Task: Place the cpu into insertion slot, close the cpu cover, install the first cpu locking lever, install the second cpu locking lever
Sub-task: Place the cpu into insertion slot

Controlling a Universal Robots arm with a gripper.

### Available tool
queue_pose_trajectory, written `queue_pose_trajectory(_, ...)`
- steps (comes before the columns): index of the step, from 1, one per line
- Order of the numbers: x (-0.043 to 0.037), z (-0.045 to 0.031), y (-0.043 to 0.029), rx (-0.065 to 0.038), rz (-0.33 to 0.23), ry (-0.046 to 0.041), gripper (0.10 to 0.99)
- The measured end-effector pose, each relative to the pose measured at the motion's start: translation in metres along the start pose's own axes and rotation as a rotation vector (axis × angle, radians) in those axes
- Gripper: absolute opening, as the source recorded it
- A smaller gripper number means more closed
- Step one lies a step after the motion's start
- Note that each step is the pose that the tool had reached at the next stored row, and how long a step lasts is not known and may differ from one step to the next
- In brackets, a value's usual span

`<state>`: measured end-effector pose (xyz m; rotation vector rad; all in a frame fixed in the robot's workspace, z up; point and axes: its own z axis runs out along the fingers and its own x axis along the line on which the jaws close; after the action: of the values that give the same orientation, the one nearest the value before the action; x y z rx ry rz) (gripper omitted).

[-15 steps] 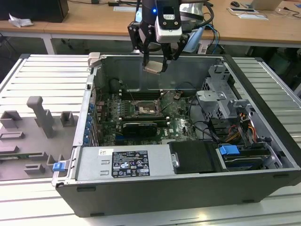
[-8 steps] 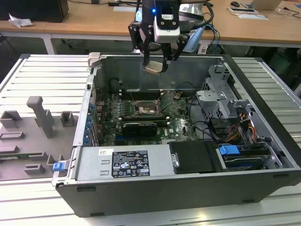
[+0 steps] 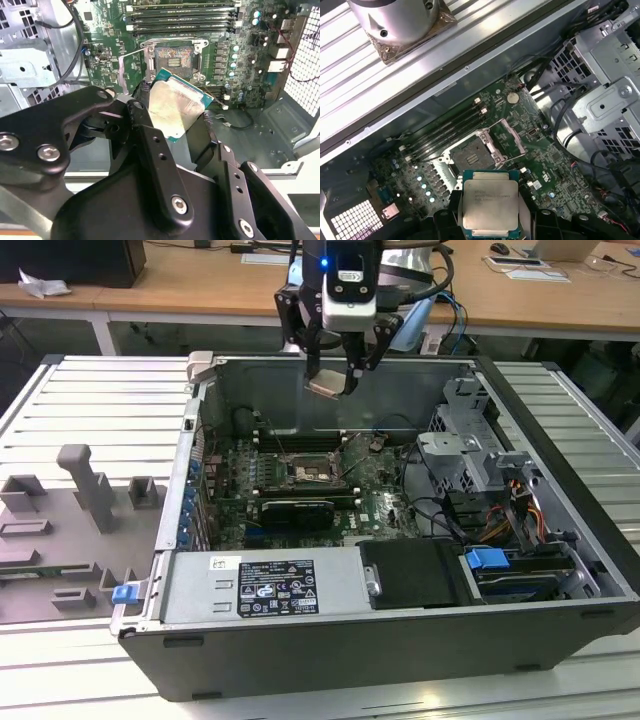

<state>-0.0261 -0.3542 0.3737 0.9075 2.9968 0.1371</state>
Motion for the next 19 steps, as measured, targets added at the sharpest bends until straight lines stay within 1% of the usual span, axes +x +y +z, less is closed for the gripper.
queue_pose_trajectory(1, 0.0000, 0.0001, 0.0000, 0.000, 0.016, -0.0014, 0.537)
queue_pose_trajectory(8, 0.0000, 0.0004, 0.0000, -0.001, 0.083, -0.0073, 0.537)
queue_pose_trajectory(14, 0.0000, 0.0006, 0.0000, -0.002, 0.132, -0.0116, 0.537)
queue_pose_trajectory(19, 0.0000, 0.0009, -0.0001, -0.003, 0.189, -0.0166, 0.537)
